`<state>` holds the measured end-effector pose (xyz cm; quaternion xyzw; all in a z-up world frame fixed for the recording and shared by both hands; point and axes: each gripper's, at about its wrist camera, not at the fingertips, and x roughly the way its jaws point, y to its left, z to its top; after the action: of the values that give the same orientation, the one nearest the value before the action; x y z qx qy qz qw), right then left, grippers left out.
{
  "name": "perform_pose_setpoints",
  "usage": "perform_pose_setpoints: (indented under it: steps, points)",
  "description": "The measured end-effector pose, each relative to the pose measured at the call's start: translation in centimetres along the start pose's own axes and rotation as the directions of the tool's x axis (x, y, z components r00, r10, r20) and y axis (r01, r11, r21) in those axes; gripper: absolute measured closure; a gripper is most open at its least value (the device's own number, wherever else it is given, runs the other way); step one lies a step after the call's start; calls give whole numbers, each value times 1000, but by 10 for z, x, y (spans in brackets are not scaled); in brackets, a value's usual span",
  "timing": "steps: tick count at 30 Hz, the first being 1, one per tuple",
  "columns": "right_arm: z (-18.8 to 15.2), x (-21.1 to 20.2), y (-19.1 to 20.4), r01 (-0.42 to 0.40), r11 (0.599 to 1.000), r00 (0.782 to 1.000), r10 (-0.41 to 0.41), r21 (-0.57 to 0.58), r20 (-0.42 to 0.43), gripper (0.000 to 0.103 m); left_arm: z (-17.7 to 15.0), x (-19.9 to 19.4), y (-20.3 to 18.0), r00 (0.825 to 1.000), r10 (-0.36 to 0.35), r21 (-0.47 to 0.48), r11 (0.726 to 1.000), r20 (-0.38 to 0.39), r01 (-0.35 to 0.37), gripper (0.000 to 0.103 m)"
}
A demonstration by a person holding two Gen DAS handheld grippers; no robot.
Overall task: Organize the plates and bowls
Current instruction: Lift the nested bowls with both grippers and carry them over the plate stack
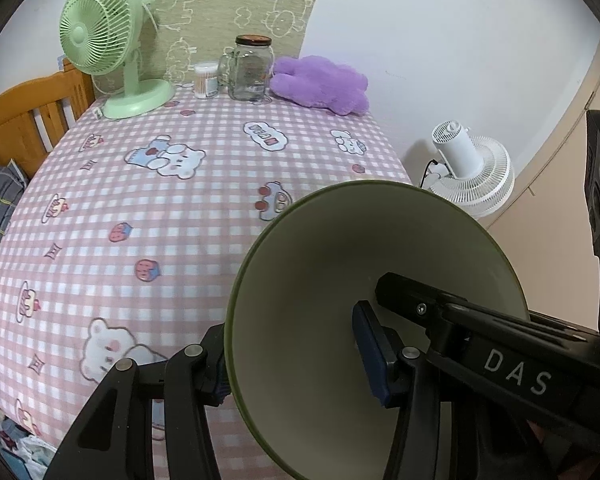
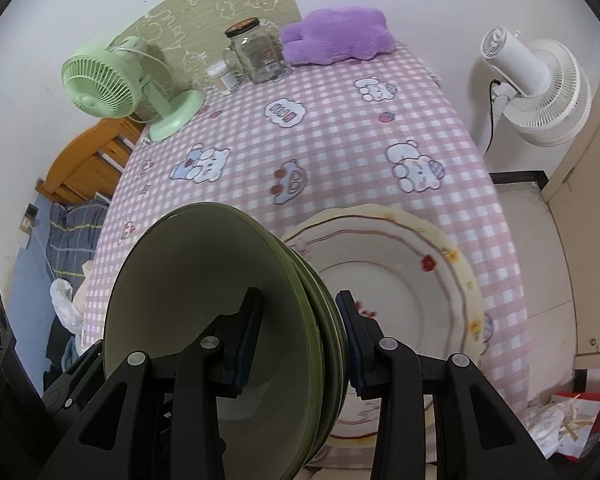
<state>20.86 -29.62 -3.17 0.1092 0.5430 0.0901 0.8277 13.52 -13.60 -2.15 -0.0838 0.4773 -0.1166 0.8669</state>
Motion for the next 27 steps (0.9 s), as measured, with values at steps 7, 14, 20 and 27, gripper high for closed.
perform_pose_setpoints:
  steps: [7, 14, 20, 27]
  points:
    - [8, 6, -26, 12, 1000, 999, -13, -12, -30, 63, -2, 20, -23, 1000, -4, -33, 999, -27, 4, 51]
    - [12, 16, -50, 18, 999, 997, -21, -30, -81, 63, -8, 39, -35, 998, 10, -74, 997, -69, -15, 51]
    - [15, 28, -60, -8, 999, 993, 2, -47, -116, 63, -10, 45, -41, 996, 50, -88, 995, -68, -55, 52]
    - [19, 33, -63, -34, 996, 994, 26, -77, -110, 63, -7, 49, -46, 993, 102, -72, 992, -56, -106, 53]
